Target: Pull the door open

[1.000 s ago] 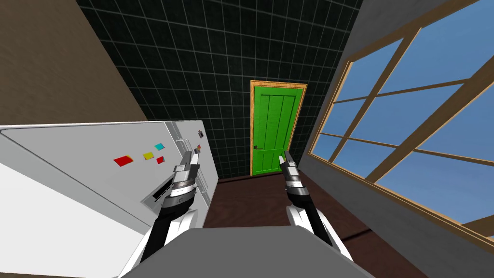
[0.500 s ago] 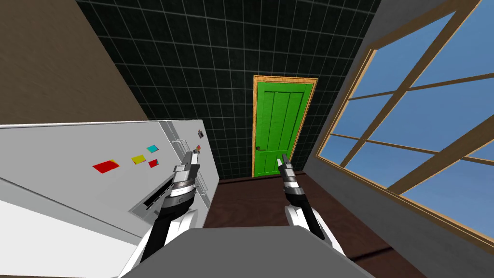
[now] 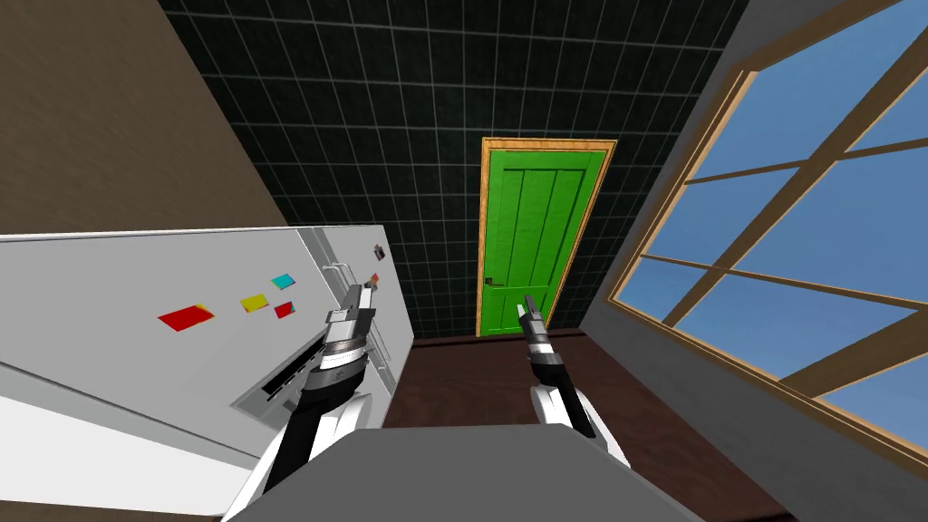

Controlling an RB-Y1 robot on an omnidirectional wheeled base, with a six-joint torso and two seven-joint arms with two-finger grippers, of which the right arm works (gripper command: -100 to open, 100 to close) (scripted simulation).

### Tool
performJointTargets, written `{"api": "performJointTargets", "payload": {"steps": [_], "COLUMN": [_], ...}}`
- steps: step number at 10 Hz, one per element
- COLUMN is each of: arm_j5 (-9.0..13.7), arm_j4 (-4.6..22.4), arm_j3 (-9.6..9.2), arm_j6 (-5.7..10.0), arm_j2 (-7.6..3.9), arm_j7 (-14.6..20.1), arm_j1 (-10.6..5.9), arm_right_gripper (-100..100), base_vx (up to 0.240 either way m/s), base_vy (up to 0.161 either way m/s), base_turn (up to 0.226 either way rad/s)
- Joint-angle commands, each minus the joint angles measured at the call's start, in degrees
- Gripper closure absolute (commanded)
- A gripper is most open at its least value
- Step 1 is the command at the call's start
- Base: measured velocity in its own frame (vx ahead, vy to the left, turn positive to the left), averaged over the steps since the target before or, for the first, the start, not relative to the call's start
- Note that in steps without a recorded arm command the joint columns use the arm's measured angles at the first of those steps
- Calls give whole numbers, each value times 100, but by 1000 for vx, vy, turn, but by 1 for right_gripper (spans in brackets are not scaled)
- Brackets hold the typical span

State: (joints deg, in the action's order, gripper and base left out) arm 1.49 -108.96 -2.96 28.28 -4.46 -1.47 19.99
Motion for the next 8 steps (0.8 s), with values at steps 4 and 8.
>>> {"api": "performJointTargets", "payload": {"steps": [4,8], "arm_j5": [248,458], "arm_j4": [755,1418], "arm_j3": [33,53], "arm_j6": [209,390], "arm_j2": [-110,-185], "arm_j7": [35,52], "arm_j1": [-207,-408], "arm_right_gripper": [-100,-100], "base_vx": [81,71], "base_vy": [-22,-25], "base_turn": [73,83]}}
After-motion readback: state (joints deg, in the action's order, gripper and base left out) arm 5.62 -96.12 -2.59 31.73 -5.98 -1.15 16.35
